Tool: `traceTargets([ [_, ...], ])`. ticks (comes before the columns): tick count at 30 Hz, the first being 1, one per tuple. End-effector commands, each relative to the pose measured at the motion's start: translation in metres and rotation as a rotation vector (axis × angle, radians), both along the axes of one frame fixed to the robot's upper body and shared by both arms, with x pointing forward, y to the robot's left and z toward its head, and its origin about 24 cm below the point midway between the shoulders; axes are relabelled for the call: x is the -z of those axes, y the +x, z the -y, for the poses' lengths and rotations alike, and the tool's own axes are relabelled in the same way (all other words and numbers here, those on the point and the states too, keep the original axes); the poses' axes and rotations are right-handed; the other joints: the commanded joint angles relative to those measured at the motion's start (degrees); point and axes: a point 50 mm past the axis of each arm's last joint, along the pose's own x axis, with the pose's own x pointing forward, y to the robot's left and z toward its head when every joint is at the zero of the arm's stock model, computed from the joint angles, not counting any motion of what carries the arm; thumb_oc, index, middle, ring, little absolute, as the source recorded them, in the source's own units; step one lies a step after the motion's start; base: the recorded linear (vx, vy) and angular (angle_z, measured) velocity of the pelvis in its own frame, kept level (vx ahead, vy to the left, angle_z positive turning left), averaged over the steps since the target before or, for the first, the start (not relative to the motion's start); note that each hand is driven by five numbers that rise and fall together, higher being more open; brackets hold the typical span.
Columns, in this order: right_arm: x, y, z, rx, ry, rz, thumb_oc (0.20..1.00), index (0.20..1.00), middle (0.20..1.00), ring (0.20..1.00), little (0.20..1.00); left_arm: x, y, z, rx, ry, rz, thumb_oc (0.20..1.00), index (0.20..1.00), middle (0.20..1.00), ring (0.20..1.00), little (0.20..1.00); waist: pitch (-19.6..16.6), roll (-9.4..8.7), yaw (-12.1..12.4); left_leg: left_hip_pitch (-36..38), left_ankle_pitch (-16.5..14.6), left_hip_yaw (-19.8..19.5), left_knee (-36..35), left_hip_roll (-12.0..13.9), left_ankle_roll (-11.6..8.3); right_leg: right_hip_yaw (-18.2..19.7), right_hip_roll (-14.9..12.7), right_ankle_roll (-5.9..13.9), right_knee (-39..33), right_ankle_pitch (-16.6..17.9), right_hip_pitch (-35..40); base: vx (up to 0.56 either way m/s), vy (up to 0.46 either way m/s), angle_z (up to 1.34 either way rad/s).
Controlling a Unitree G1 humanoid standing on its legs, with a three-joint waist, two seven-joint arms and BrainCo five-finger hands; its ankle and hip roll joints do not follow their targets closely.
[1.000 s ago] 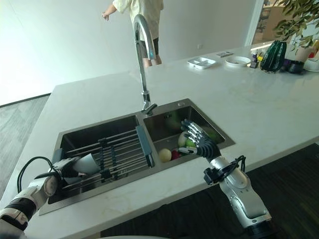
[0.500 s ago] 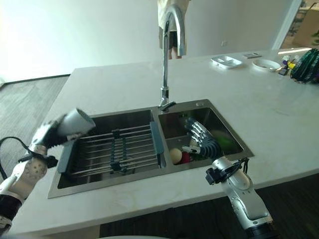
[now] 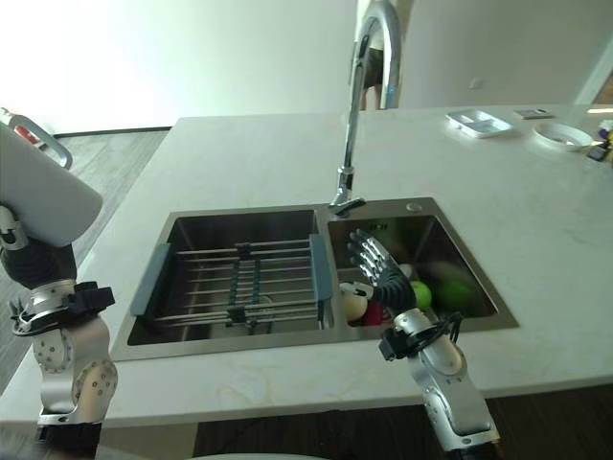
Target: Place the dishes in the dishwasher.
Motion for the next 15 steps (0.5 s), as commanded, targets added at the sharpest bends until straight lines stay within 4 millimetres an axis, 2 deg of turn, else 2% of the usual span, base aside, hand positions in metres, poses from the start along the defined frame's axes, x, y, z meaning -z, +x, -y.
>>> traceTargets([
  [1,-0.042,-0.003,-0.004,-0.036,0.018,0.212,1.000,1.000,1.000,1.000,1.000,-0.024,-0.005,-0.014,0.001,0.040,0.101,0.200,0.200,0.200,0.200,0.200,0.82,-2.68,1.31,-1.85,0.93,-3.55,1.95,-2.49,1.11,-0.43,2.03,-1.99,0.40,-4.03,3.72,0.06,-0.221,0.22],
  [4,-0.045,-0.013,0.002,-0.027,-0.004,0.233,1.000,1.000,1.000,1.000,1.000,-0.018,-0.017,-0.014,0.029,0.015,0.088,0.200,0.200,0.200,0.200,0.200,1.68,-2.80,2.52,-4.50,3.44,-3.95,2.03,-1.38,-0.35,-2.12,1.96,-2.04,0.40,-3.79,3.35,0.00,-0.145,0.44],
  [6,-0.058,-0.019,0.015,0.024,-0.051,0.292,1.000,1.000,1.000,1.000,1.000,-0.020,-0.022,-0.009,0.069,0.043,0.112,0.200,0.200,0.200,0.200,0.200,2.97,-2.60,3.00,-8.80,6.67,-1.79,0.77,0.69,-1.83,-4.54,1.44,-1.87,0.40,-4.00,2.87,-0.23,-0.049,0.71],
  [7,-0.062,-0.017,0.019,0.038,-0.058,0.314,1.000,1.000,1.000,1.000,1.000,-0.021,-0.022,-0.008,0.070,0.058,0.126,0.200,0.200,0.200,0.200,0.200,3.27,-2.59,2.82,-9.48,6.83,-0.81,1.22,1.08,-1.93,-5.31,1.21,-1.88,0.40,-4.03,2.53,-0.31,0.015,1.30],
  [9,-0.076,-0.009,0.031,0.101,-0.076,0.368,1.000,1.000,1.000,1.000,1.000,-0.029,-0.015,-0.004,0.122,0.067,0.164,0.200,0.200,0.200,0.200,0.200,3.59,-3.08,1.02,-8.16,4.96,5.68,5.22,2.37,-1.69,-8.02,-0.33,-1.67,0.40,-3.26,1.09,-0.31,0.129,1.62],
  [10,-0.077,-0.008,0.031,0.104,-0.076,0.371,1.000,1.000,1.000,1.000,1.000,-0.030,-0.014,-0.004,0.125,0.067,0.168,0.200,0.200,0.200,0.200,0.200,3.64,-3.07,0.83,-8.22,4.81,5.82,5.63,2.46,-1.69,-8.28,-0.40,-1.64,0.40,-3.21,1.01,-0.28,0.227,1.16],
  [11,-0.082,-0.005,0.038,0.126,-0.077,0.399,1.000,1.000,1.000,1.000,1.000,-0.035,-0.008,-0.002,0.142,0.068,0.190,0.200,0.200,0.200,0.200,0.200,3.16,-3.03,-0.60,-6.32,4.00,7.89,8.60,3.70,-2.35,-9.78,-1.25,-1.17,0.40,-2.88,0.16,-0.25,0.259,1.06],
  [12,-0.083,-0.005,0.043,0.145,-0.082,0.410,1.000,1.000,1.000,1.000,1.000,-0.037,-0.004,0.000,0.168,0.057,0.206,0.200,0.200,0.200,0.200,0.200,2.99,-2.52,-1.58,-4.84,4.86,9.82,9.71,5.38,-3.10,-12.32,-1.80,-1.10,0.40,-2.25,-0.24,-0.31,0.357,1.25],
  [13,-0.082,-0.005,0.044,0.144,-0.091,0.412,1.000,1.000,1.000,1.000,1.000,-0.036,-0.002,0.001,0.174,0.046,0.212,0.200,0.200,0.200,0.200,0.200,2.80,-2.22,-2.11,-3.70,5.45,11.17,9.37,6.47,-3.56,-13.79,-2.15,-1.05,0.40,-1.99,-0.29,-0.39,0.546,2.27],
  [14,-0.080,-0.004,0.044,0.125,-0.126,0.413,1.000,1.000,1.000,1.000,1.000,-0.030,0.001,0.001,0.175,0.016,0.215,0.200,0.200,0.200,0.200,0.200,2.13,-1.49,-2.67,-1.18,7.02,12.78,7.46,8.34,-4.85,-16.14,-3.08,-0.66,0.40,-1.61,-0.29,-0.34,0.619,1.84],
  [15,-0.081,-0.002,0.043,0.113,-0.134,0.408,1.000,1.000,1.000,1.000,1.000,-0.028,0.001,0.002,0.171,0.015,0.208,0.200,0.200,0.200,0.200,0.200,1.64,-1.18,-2.35,-0.19,6.27,12.13,5.88,7.82,-4.92,-16.50,-3.71,-0.10,0.40,-1.23,-0.63,-0.33,0.719,1.42],
])
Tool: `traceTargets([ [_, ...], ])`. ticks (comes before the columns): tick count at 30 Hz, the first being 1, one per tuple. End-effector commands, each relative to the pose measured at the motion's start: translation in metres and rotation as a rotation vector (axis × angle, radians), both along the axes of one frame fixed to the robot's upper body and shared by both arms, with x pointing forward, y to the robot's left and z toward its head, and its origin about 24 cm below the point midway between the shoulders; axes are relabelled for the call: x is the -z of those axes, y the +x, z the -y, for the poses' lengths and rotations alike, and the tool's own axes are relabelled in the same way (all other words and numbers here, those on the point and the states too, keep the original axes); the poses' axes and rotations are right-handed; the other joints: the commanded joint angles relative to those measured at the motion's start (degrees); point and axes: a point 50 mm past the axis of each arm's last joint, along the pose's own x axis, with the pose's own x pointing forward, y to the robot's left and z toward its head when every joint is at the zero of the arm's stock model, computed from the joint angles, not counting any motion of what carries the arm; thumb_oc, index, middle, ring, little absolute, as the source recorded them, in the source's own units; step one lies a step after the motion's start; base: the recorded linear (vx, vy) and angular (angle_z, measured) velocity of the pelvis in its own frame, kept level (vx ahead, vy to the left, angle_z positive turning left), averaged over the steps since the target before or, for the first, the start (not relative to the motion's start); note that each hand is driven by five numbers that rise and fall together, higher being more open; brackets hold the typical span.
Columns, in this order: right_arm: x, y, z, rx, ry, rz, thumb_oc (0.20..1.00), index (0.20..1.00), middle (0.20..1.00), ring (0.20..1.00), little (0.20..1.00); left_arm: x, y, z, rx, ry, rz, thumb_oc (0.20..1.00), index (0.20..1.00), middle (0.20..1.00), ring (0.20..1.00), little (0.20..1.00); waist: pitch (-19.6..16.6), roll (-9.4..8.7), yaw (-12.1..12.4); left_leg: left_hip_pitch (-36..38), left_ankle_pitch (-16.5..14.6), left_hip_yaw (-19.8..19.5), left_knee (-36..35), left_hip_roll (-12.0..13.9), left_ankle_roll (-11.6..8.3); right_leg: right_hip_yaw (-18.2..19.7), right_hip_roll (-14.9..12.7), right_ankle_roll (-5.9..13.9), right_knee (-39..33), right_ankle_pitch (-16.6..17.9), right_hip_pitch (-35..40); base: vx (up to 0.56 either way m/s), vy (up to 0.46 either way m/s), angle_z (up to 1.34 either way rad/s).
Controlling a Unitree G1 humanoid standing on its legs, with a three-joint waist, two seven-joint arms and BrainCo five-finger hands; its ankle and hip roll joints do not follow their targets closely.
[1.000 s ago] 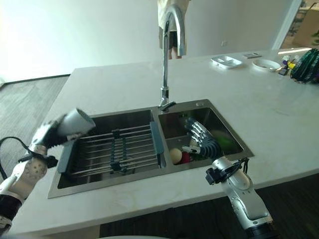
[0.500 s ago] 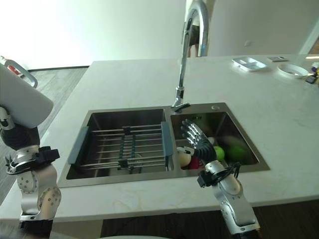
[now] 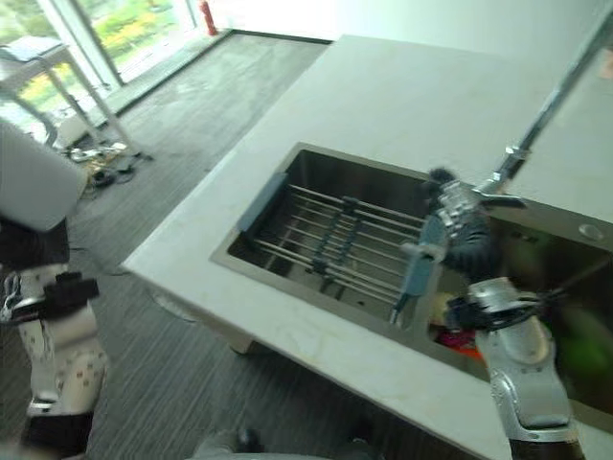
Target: Place the dishes in the dishwasher.
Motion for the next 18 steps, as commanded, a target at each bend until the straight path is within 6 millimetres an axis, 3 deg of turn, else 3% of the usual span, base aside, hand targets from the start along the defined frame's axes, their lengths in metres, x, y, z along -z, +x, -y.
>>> traceTargets([
  [1,0.004,0.008,-0.018,-0.112,0.006,0.001,1.000,1.000,1.000,1.000,1.000,0.001,-0.008,-0.010,-0.047,0.025,0.022,0.200,0.200,0.200,0.200,0.200,-5.19,-0.64,0.15,4.36,5.75,-6.36,-10.89,-1.59,-0.28,8.66,4.88,0.48,-0.05,-2.22,-2.14,-0.22,0.573,0.32],
  [2,0.004,0.009,-0.018,-0.121,0.014,-0.003,1.000,1.000,1.000,1.000,1.000,0.002,-0.008,-0.010,-0.050,0.034,0.017,0.200,0.200,0.200,0.200,0.200,-5.36,-0.47,0.25,5.00,5.51,-5.49,-12.61,-1.58,-0.28,8.14,4.04,1.26,-0.05,-1.54,-2.32,-0.31,0.735,0.54],
  [3,0.004,0.012,-0.022,-0.119,0.011,0.001,1.000,1.000,1.000,1.000,1.000,0.002,-0.009,-0.008,-0.036,0.060,0.010,0.200,0.200,0.200,0.200,0.200,-5.34,-0.50,0.81,5.47,2.47,-4.13,-13.71,-2.40,-0.15,6.47,1.42,3.89,-0.05,0.94,-2.96,-0.37,0.885,0.94],
  [4,0.005,0.013,-0.028,-0.122,0.007,0.007,1.000,1.000,1.000,1.000,1.000,0.000,-0.009,-0.008,-0.025,0.071,0.003,0.200,0.200,0.200,0.200,0.200,-4.99,-0.49,1.59,4.77,0.93,-5.37,-13.83,-4.19,0.28,5.83,-1.15,6.04,-0.05,3.53,-3.88,-0.34,0.826,0.84],
  [7,0.007,0.013,-0.037,-0.128,0.018,0.008,1.000,1.000,1.000,1.000,1.000,-0.002,-0.006,-0.008,0.016,0.041,-0.021,0.200,0.200,0.200,0.200,0.200,-4.11,-0.71,3.01,3.67,-1.25,-9.10,-13.83,-7.49,1.51,5.01,-5.47,8.44,0.46,9.32,-5.23,-0.16,0.558,0.78],
  [9,0.012,0.013,-0.047,-0.140,0.030,-0.004,1.000,1.000,1.000,1.000,1.000,-0.004,-0.003,-0.006,0.037,0.050,-0.026,0.200,0.200,0.200,0.200,0.200,-3.33,-1.16,3.63,3.67,-2.99,-12.75,-13.83,-10.08,3.47,6.86,-7.26,8.76,0.72,11.67,-6.17,-0.12,0.511,0.75],
  [10,0.014,0.013,-0.050,-0.138,0.023,-0.007,1.000,1.000,1.000,1.000,1.000,-0.006,-0.003,-0.004,0.037,0.067,-0.023,0.200,0.200,0.200,0.200,0.200,-2.80,-1.76,3.52,3.17,-2.47,-13.31,-13.83,-11.35,4.50,7.16,-7.94,7.93,1.10,12.61,-6.72,-0.13,0.443,0.80],
  [12,0.017,0.011,-0.049,-0.108,0.011,-0.011,1.000,1.000,1.000,1.000,1.000,-0.007,0.000,0.002,0.073,0.082,-0.029,0.200,0.200,0.200,0.200,0.200,-2.73,-2.02,3.16,2.60,-2.71,-16.51,-13.83,-12.88,6.14,12.25,-6.82,7.20,2.49,11.26,-7.63,-0.06,0.333,1.05],
  [15,0.016,0.007,-0.037,-0.090,0.043,-0.016,1.000,1.000,1.000,1.000,1.000,-0.003,0.004,0.004,0.130,0.068,-0.051,0.200,0.200,0.200,0.200,0.200,-3.02,-2.07,1.45,1.38,-1.39,-19.15,-13.83,-13.07,7.57,20.69,1.16,4.20,7.06,2.94,-8.19,0.03,0.268,1.35],
  [17,0.017,0.002,-0.028,-0.069,0.045,-0.035,1.000,1.000,1.000,1.000,1.000,0.001,0.007,0.012,0.158,0.069,-0.057,0.200,0.200,0.200,0.200,0.200,-3.45,-2.34,-0.11,0.44,-0.35,-22.12,-13.83,-13.72,8.53,27.90,8.40,1.77,8.31,-3.61,-6.55,0.11,0.204,1.25],
  [18,0.020,-0.001,-0.025,-0.065,0.050,-0.045,1.000,1.000,1.000,1.000,1.000,0.004,0.008,0.016,0.166,0.069,-0.063,0.200,0.200,0.200,0.200,0.200,-3.75,-2.67,-0.67,-0.06,0.18,-23.28,-13.83,-14.44,8.83,30.85,10.76,0.71,7.75,-4.21,-6.25,0.17,0.139,0.82],
])
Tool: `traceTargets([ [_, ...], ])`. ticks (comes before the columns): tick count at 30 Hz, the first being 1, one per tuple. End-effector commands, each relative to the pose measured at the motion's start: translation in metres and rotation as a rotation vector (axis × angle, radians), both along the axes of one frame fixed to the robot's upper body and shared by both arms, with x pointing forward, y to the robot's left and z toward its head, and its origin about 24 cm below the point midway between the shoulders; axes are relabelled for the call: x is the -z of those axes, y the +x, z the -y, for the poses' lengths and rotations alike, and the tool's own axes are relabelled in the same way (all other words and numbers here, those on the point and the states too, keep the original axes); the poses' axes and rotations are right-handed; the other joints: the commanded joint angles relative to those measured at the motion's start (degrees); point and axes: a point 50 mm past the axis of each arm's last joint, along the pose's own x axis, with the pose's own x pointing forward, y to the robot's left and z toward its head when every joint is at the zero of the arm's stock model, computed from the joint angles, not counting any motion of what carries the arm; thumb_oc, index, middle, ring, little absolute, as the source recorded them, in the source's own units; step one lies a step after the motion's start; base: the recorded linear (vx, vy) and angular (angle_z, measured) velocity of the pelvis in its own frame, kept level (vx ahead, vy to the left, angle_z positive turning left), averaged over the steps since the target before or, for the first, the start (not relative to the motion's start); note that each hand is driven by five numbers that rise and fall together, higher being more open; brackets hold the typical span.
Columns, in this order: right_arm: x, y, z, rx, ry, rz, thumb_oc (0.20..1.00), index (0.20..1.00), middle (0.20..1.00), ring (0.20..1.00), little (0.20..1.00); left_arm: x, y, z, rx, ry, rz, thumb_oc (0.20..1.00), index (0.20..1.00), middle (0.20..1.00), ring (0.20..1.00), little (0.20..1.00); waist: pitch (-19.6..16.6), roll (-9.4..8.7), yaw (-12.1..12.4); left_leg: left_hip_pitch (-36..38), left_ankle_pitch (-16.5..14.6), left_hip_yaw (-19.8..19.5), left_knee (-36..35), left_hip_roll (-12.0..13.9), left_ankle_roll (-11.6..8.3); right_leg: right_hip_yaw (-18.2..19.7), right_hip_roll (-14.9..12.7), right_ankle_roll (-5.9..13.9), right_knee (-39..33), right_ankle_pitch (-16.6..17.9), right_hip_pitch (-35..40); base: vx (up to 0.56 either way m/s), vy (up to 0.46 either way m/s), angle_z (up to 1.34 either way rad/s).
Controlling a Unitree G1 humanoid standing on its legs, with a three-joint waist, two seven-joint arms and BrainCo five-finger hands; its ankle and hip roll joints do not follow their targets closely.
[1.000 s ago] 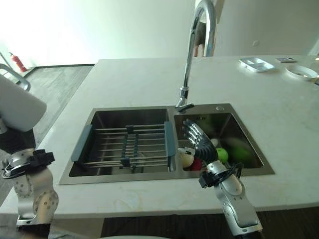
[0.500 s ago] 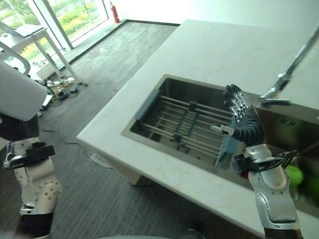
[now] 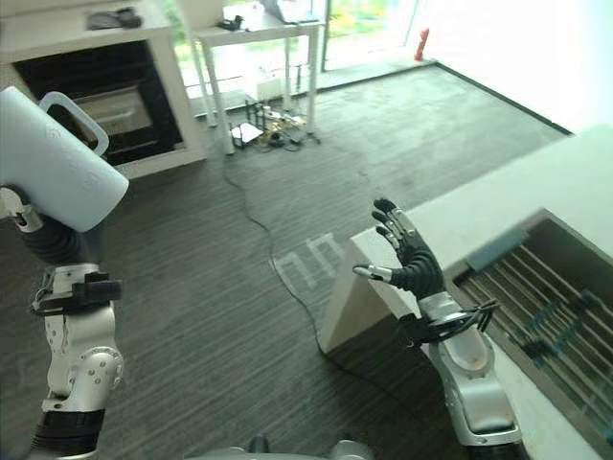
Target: Place the dishes in the dishwasher.
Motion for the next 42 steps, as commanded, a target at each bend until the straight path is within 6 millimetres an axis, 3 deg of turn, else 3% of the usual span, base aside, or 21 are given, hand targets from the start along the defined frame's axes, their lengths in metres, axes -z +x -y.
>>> traceTargets([
  [1,-0.014,-0.010,0.004,-0.012,0.038,0.084,1.000,1.000,1.000,1.000,1.000,-0.020,-0.002,0.010,0.052,0.100,0.109,0.200,0.200,0.200,0.200,0.200,-2.33,0.52,-4.62,1.40,1.02,2.06,-3.40,1.04,-1.54,5.75,6.58,-1.26,-2.65,5.40,-1.56,0.17,0.048,0.99],
  [4,-0.007,-0.020,0.005,-0.011,0.083,0.083,1.000,1.000,1.000,1.000,1.000,-0.012,-0.002,0.017,0.083,0.103,0.088,0.200,0.200,0.200,0.200,0.200,-2.46,0.32,-5.83,1.69,1.32,-0.55,-3.40,-0.73,-0.63,10.64,9.68,-2.22,-2.71,5.57,-0.95,0.13,-0.055,1.30],
  [5,-0.007,-0.020,0.004,-0.024,0.092,0.086,1.000,1.000,1.000,1.000,1.000,-0.012,-0.001,0.017,0.076,0.103,0.084,0.200,0.200,0.200,0.200,0.200,-2.45,0.37,-6.02,1.71,1.34,-0.96,-3.40,-0.85,-0.58,10.56,9.71,-2.30,-2.75,5.36,-0.83,0.10,-0.146,1.37],
  [8,-0.010,-0.009,-0.010,-0.030,0.109,0.091,1.000,1.000,1.000,1.000,1.000,-0.008,-0.001,0.019,0.098,0.112,0.047,0.200,0.200,0.200,0.200,0.200,-2.86,0.86,-3.15,1.59,2.09,-3.41,-3.40,-1.31,-0.72,7.83,9.17,-2.90,-4.62,5.09,0.92,0.12,-0.247,0.99],
  [12,-0.009,-0.002,-0.022,-0.067,0.112,0.082,1.000,1.000,1.000,1.000,1.000,-0.001,-0.007,0.014,0.081,0.132,0.020,0.200,0.200,0.200,0.200,0.200,-3.05,1.37,-1.05,1.76,2.31,-3.10,-2.24,-1.12,-1.75,5.99,9.11,-3.81,-7.01,5.03,2.91,0.13,-0.182,0.52],
  [13,-0.008,-0.001,-0.022,-0.068,0.109,0.077,1.000,1.000,1.000,1.000,1.000,0.001,-0.007,0.014,0.080,0.134,0.012,0.200,0.200,0.200,0.200,0.200,-2.89,1.37,-0.84,1.40,1.32,-2.30,-0.14,-1.03,-2.30,5.52,8.96,-4.01,-7.59,4.80,3.65,0.13,-0.159,0.65],
  [15,-0.009,0.001,-0.014,-0.021,0.105,0.082,1.000,1.000,1.000,1.000,1.000,0.000,-0.003,0.020,0.136,0.147,0.012,0.200,0.200,0.200,0.200,0.200,-2.04,0.92,-1.53,-1.80,2.39,6.90,3.96,2.59,-5.36,1.04,7.83,-3.95,-9.18,5.60,5.11,0.05,-0.097,0.81],
  [16,-0.011,0.000,-0.007,0.010,0.101,0.091,1.000,1.000,1.000,1.000,1.000,-0.002,0.001,0.025,0.167,0.148,0.018,0.200,0.200,0.200,0.200,0.200,-1.79,0.32,-2.67,-3.40,3.62,12.74,5.41,6.02,-6.94,-2.23,6.68,-3.96,-9.57,5.59,5.43,-0.03,-0.002,1.18],
  [17,-0.012,0.000,-0.003,0.012,0.098,0.095,1.000,1.000,1.000,1.000,1.000,-0.004,0.004,0.027,0.174,0.136,0.020,0.200,0.200,0.200,0.200,0.200,-1.66,0.09,-3.14,-4.08,3.33,13.67,6.02,6.75,-7.03,-3.72,5.90,-3.95,-9.60,5.47,5.46,-0.04,0.030,1.72],
  [19,-0.014,-0.001,-0.003,-0.027,0.083,0.091,1.000,1.000,1.000,1.000,1.000,-0.004,0.003,0.021,0.153,0.105,0.021,0.200,0.200,0.200,0.200,0.200,-1.81,0.63,-3.17,-3.54,2.74,10.60,4.03,5.76,-6.17,-3.41,5.71,-3.85,-9.20,5.05,5.00,0.02,0.104,1.54],
  [23,-0.011,-0.002,-0.003,-0.034,0.081,0.095,1.000,1.000,1.000,1.000,1.000,0.000,0.002,0.022,0.167,0.118,0.032,0.200,0.200,0.200,0.200,0.200,-4.04,1.76,-4.01,-0.08,3.99,9.97,-3.40,6.12,-6.14,-2.87,6.61,-3.84,-9.76,4.23,4.52,0.06,0.128,-0.24],
  [29,-0.014,-0.002,-0.017,-0.145,0.068,0.120,1.000,1.000,1.000,1.000,1.000,0.001,0.005,0.023,0.177,0.119,0.036,0.200,0.200,0.200,0.200,0.200,-5.44,2.29,-4.03,0.46,3.28,7.99,-3.40,5.81,-6.00,-2.05,6.48,-3.74,-9.96,4.30,4.07,0.01,0.057,0.03],
  [35,-0.018,0.002,-0.017,-0.136,0.088,0.141,1.000,1.000,1.000,1.000,1.000,0.001,0.005,0.022,0.175,0.143,0.041,0.200,0.200,0.200,0.200,0.200,-5.50,2.41,-3.92,1.72,2.47,7.73,-3.40,5.27,-5.30,-1.38,6.69,-3.85,-9.96,4.20,4.87,0.01,-0.001,-0.04],
  [36,-0.019,-0.004,-0.015,-0.106,0.175,0.174,1.000,1.000,1.000,1.000,1.000,-0.001,-0.006,0.017,0.177,0.286,0.085,0.200,0.200,0.200,0.200,0.200,-5.86,2.87,-4.62,2.42,0.69,1.18,-3.40,0.80,-2.56,3.31,7.33,-3.04,-4.94,4.95,0.19,0.00,-0.013,-0.04],
  [42,-0.019,-0.007,-0.012,-0.114,0.194,0.173,1.000,1.000,1.000,1.000,1.000,0.002,-0.005,0.014,0.178,0.289,0.062,0.200,0.200,0.200,0.200,0.200,-6.68,2.16,-4.69,1.98,0.97,1.96,-3.40,0.64,-2.20,4.74,7.95,-3.01,-7.10,5.33,1.40,0.02,-0.035,-0.05],
])
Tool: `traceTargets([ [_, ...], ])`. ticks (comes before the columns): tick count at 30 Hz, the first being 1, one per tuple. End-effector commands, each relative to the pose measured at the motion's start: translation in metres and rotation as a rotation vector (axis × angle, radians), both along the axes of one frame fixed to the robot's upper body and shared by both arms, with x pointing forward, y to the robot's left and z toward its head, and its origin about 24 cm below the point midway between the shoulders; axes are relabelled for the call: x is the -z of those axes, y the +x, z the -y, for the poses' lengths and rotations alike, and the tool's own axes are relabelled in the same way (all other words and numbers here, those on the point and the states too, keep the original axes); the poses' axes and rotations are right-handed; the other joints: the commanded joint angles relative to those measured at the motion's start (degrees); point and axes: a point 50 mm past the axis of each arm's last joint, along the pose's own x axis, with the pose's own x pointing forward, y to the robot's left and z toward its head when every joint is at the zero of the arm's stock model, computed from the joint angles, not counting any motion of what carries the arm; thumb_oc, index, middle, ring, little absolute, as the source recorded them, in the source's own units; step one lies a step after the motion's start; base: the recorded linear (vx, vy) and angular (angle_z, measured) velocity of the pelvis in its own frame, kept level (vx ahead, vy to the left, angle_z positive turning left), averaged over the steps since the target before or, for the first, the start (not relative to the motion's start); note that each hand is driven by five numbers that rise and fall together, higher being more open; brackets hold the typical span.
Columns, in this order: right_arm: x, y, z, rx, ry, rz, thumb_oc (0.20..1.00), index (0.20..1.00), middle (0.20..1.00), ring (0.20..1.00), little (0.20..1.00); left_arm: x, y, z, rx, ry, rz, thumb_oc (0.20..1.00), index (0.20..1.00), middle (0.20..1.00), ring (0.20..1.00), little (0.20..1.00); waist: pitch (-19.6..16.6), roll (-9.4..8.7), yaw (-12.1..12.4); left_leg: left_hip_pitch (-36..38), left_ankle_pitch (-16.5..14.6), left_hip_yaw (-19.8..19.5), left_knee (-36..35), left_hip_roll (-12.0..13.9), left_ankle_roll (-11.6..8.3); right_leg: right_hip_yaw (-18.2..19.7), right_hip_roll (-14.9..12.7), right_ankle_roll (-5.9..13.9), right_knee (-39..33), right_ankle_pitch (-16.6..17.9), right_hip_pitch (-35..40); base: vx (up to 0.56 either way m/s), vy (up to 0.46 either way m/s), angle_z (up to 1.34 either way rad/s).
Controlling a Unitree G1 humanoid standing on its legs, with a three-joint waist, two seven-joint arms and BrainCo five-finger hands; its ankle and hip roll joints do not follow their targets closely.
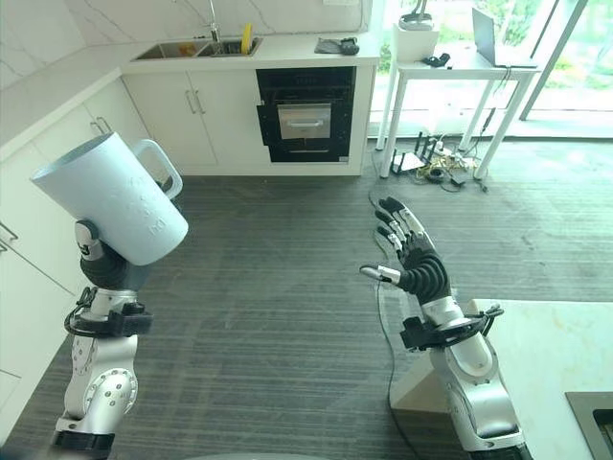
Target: Place the dishes in the dishwasher.
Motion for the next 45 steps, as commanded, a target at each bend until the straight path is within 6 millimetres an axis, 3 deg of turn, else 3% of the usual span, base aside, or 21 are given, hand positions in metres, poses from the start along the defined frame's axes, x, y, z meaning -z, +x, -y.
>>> traceTargets([
  [1,-0.025,-0.002,-0.001,-0.013,0.073,0.159,1.000,1.000,1.000,1.000,1.000,-0.014,0.000,-0.018,-0.060,0.054,0.074,0.200,0.200,0.200,0.200,0.200,-2.06,-1.88,-0.06,0.39,-2.19,-4.77,0.12,-4.49,2.48,4.99,1.55,1.63,2.38,2.32,-3.81,0.05,-0.087,-0.07],
  [5,-0.022,-0.004,-0.003,-0.015,0.073,0.137,1.000,1.000,1.000,1.000,1.000,-0.011,-0.004,-0.021,-0.042,-0.013,0.067,0.200,0.200,0.200,0.200,0.200,-1.81,-1.84,-0.07,1.25,-1.91,-4.39,0.12,-4.34,2.61,6.60,2.75,0.92,1.45,2.13,-2.73,0.14,-0.221,-0.14],
  [7,-0.023,-0.004,-0.006,-0.046,0.082,0.147,1.000,1.000,1.000,1.000,1.000,-0.010,-0.004,-0.018,0.003,-0.066,0.060,0.200,0.200,0.200,0.200,0.200,-0.42,-2.39,-0.10,-0.92,-1.99,-2.79,9.38,-4.32,1.06,7.55,3.00,-0.15,2.22,1.48,-2.42,0.09,-0.250,-0.18],
  [9,-0.026,-0.005,-0.009,-0.059,0.055,0.176,1.000,1.000,1.000,1.000,1.000,-0.013,0.001,-0.011,0.041,-0.108,0.075,0.200,0.200,0.200,0.200,0.200,1.69,-3.32,-0.57,-7.45,3.23,-0.19,24.22,-2.33,-2.05,6.75,2.55,-1.69,2.85,1.70,-2.15,-0.01,-0.201,-0.11],
  [11,-0.027,-0.004,-0.009,-0.074,0.050,0.182,1.000,1.000,1.000,1.000,1.000,-0.019,0.004,-0.004,0.045,-0.117,0.107,0.200,0.200,0.200,0.200,0.200,3.78,-4.01,-1.72,-14.06,5.58,1.20,35.05,0.73,-2.92,5.60,2.19,-2.82,3.77,2.07,-2.21,0.06,-0.136,0.10],
  [14,-0.026,-0.001,-0.007,-0.090,0.069,0.174,1.000,1.000,1.000,1.000,1.000,-0.020,0.004,-0.003,0.044,-0.088,0.118,0.200,0.200,0.200,0.200,0.200,4.09,-3.49,-1.83,-13.50,4.94,4.06,26.81,1.85,-2.17,5.63,2.78,-2.26,4.04,1.18,-1.40,0.21,0.059,-0.04],
  [15,-0.027,-0.001,-0.009,-0.112,0.071,0.171,1.000,1.000,1.000,1.000,1.000,-0.019,0.002,-0.005,0.038,-0.056,0.118,0.200,0.200,0.200,0.200,0.200,4.08,-2.36,-1.39,-11.78,5.81,4.26,17.13,1.43,-1.87,6.57,3.74,-1.62,3.85,0.21,-0.31,0.51,0.299,-0.29],
  [16,-0.026,-0.002,-0.012,-0.136,0.056,0.169,1.000,1.000,1.000,1.000,1.000,-0.016,-0.002,-0.014,0.017,-0.050,0.114,0.200,0.200,0.200,0.200,0.200,3.77,-1.08,-0.05,-11.64,9.46,1.71,3.46,1.08,-2.18,8.37,4.63,-1.01,3.00,-0.98,1.94,0.61,0.357,-0.17],
  [19,-0.022,-0.005,-0.011,-0.133,0.040,0.165,1.000,1.000,1.000,1.000,1.000,-0.009,-0.008,-0.022,0.002,-0.051,0.104,0.200,0.200,0.200,0.200,0.200,3.36,-0.41,1.62,-17.12,12.34,-2.43,0.12,2.48,-3.67,9.78,5.26,-1.57,3.40,-3.75,4.97,0.51,0.294,-0.29],
  [22,-0.022,-0.007,-0.007,-0.131,0.054,0.157,1.000,1.000,1.000,1.000,1.000,-0.010,-0.007,-0.022,-0.016,-0.038,0.106,0.200,0.200,0.200,0.200,0.200,2.92,-0.03,1.65,-16.33,10.34,1.36,0.12,2.44,-2.68,9.05,3.80,-0.74,9.63,-8.31,6.73,0.77,0.564,-0.24],
  [24,-0.022,-0.007,-0.008,-0.107,0.080,0.159,1.000,1.000,1.000,1.000,1.000,-0.013,0.001,-0.013,0.013,-0.022,0.088,0.200,0.200,0.200,0.200,0.200,0.10,-2.07,2.50,-12.50,8.00,2.82,0.12,-1.19,0.99,6.99,-0.20,4.14,15.69,-2.28,6.12,0.67,0.514,-0.56],
  [26,-0.023,-0.006,-0.011,-0.095,0.087,0.168,1.000,1.000,1.000,1.000,1.000,-0.013,0.003,-0.010,0.029,-0.015,0.082,0.200,0.200,0.200,0.200,0.200,-0.43,-2.46,2.91,-11.61,7.34,2.29,0.12,-2.13,1.83,5.94,-1.13,5.21,18.89,-0.21,5.08,0.35,0.301,-0.13],
  [27,-0.024,-0.005,-0.014,-0.045,0.107,0.180,1.000,1.000,1.000,1.000,1.000,-0.009,0.005,-0.006,0.070,-0.021,0.043,0.200,0.200,0.200,0.200,0.200,-1.36,-2.59,3.96,-10.01,5.94,1.57,0.12,-3.80,3.22,4.09,-2.47,6.86,29.36,5.11,2.20,0.41,0.376,0.03],
  [30,-0.016,-0.005,-0.019,-0.019,0.118,0.147,1.000,1.000,1.000,1.000,1.000,-0.005,0.007,-0.003,0.100,-0.023,0.018,0.200,0.200,0.200,0.200,0.200,-1.26,-1.64,4.18,-7.61,3.67,0.98,0.12,-4.80,4.56,1.85,-3.96,7.42,42.84,10.16,-3.64,0.32,0.347,0.41],
  [32,-0.013,-0.003,-0.025,-0.038,0.101,0.123,1.000,1.000,1.000,1.000,1.000,-0.005,0.005,0.000,0.083,-0.006,0.023,0.200,0.200,0.200,0.200,0.200,-0.33,-0.31,3.31,-5.27,2.43,1.93,0.12,-3.90,4.94,1.00,-4.40,6.15,48.44,9.93,-11.56,0.20,0.273,0.22],
  [33,-0.012,-0.003,-0.025,-0.043,0.097,0.113,1.000,1.000,1.000,1.000,1.000,-0.007,0.004,0.000,0.082,-0.008,0.024,0.200,0.200,0.200,0.200,0.200,0.13,-0.20,3.13,-4.79,2.37,2.11,0.12,-3.88,4.92,-0.16,-3.98,5.36,46.72,6.88,-13.16,0.28,0.140,-0.04],
  [34,-0.011,-0.004,-0.022,-0.047,0.095,0.104,1.000,1.000,1.000,1.000,1.000,-0.010,0.005,-0.002,0.080,-0.014,0.024,0.200,0.200,0.200,0.200,0.200,0.95,-0.94,2.78,-4.08,2.46,1.08,0.12,-4.52,4.54,-2.48,-2.63,4.97,38.71,4.01,-12.90,0.30,0.061,0.09],
  [37,-0.011,-0.010,-0.008,-0.040,0.090,0.106,1.000,1.000,1.000,1.000,1.000,-0.010,0.004,-0.005,0.082,-0.026,0.021,0.200,0.200,0.200,0.200,0.200,2.77,-2.14,1.82,-1.21,0.97,-1.13,0.12,-5.38,3.75,-7.38,-3.81,4.58,20.34,6.05,-13.35,0.38,-0.051,0.19],
  [38,-0.008,-0.015,-0.003,-0.039,0.089,0.103,1.000,1.000,1.000,1.000,1.000,-0.005,0.000,-0.003,0.086,-0.027,0.012,0.200,0.200,0.200,0.200,0.200,3.52,-2.85,0.07,1.01,-1.01,-2.29,0.12,-6.09,3.66,-4.76,-4.08,5.57,11.67,10.18,-16.15,0.50,-0.127,0.44],
  [41,-0.006,-0.019,-0.001,-0.026,0.097,0.102,1.000,1.000,1.000,1.000,1.000,0.001,-0.001,0.004,0.095,-0.024,0.000,0.200,0.200,0.200,0.200,0.200,4.38,-2.50,-2.30,4.11,-3.56,-5.57,0.12,-6.45,4.21,1.60,-4.33,6.94,5.75,15.40,-21.22,0.45,-0.139,0.27],
  [45,-0.007,-0.017,-0.002,-0.015,0.111,0.114,1.000,1.000,1.000,1.000,1.000,0.001,0.000,0.001,0.102,-0.029,-0.001,0.200,0.200,0.200,0.200,0.200,4.48,-2.08,-2.41,6.54,-5.14,-7.41,0.12,-6.66,4.77,0.72,-4.60,7.00,1.84,15.83,-20.27,0.43,-0.192,0.40],
])
